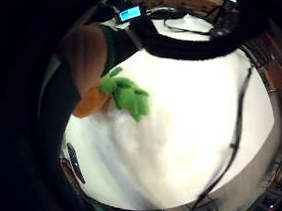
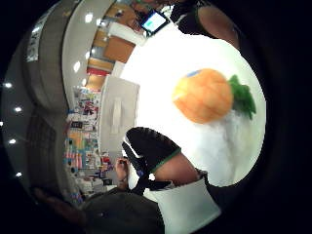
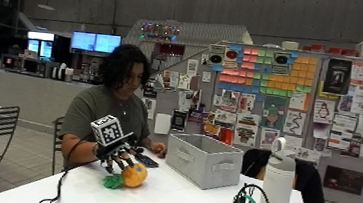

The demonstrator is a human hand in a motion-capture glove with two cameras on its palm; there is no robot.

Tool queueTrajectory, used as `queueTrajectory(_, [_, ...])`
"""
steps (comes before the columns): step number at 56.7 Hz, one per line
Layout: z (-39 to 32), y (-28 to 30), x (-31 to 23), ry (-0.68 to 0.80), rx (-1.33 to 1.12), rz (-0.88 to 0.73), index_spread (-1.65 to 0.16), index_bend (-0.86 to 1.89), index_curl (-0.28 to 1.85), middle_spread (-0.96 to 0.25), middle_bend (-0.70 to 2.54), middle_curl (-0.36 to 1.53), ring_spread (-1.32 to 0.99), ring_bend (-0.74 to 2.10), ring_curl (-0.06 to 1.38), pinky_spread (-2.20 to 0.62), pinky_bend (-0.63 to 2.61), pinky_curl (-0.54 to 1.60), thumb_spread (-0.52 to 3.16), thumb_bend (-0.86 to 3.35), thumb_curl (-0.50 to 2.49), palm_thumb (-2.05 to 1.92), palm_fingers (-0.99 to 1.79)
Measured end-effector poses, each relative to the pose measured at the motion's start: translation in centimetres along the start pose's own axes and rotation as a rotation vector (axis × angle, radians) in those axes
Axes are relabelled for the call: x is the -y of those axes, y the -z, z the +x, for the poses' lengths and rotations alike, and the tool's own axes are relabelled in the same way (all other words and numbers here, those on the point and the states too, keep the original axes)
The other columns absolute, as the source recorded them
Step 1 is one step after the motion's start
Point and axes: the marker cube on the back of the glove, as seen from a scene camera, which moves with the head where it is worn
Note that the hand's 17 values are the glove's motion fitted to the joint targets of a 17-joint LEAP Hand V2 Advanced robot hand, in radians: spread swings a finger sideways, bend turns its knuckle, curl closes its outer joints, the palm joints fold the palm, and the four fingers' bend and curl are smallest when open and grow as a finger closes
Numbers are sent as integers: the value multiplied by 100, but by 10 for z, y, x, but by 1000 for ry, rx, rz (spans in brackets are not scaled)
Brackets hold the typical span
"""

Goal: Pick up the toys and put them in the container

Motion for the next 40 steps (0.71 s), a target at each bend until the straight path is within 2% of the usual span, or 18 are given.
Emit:
queueTrajectory(9, [-10,-51,17,41,-142,-21,-45,27,35,-9,16,21,-12,33,16,4,75,34,106,-5,25,-5,21])
queueTrajectory(13, [-9,-62,26,97,-228,60,-45,25,35,-10,18,21,-13,39,18,4,76,34,105,-4,26,-3,27])
queueTrajectory(18, [-10,-64,35,184,-288,141,-46,21,33,-15,22,23,-20,57,20,-1,74,31,114,4,29,10,56])
queueTrajectory(21, [-11,-66,36,220,-296,173,-45,18,32,-20,31,26,-26,72,26,-15,75,31,122,10,32,21,87])
queueTrajectory(25, [-12,-64,40,255,-280,229,-43,10,29,-24,40,31,-33,88,31,-28,77,32,125,16,36,33,104])
queueTrajectory(30, [-13,-51,44,278,-242,291,-42,11,29,-30,46,35,-37,100,39,-36,89,39,116,19,43,47,110])
queueTrajectory(31, [-16,-45,44,278,-233,303,-42,14,30,-31,51,37,-38,102,41,-37,94,41,113,20,45,49,120])
queueTrajectory(36, [-47,3,31,299,-148,386,-41,20,33,-35,66,44,-40,110,46,-40,99,44,103,19,51,54,123])
queueTrajectory(40, [-88,47,12,374,-89,461,-42,23,36,-36,74,49,-41,116,49,-41,103,47,97,18,55,56,121])
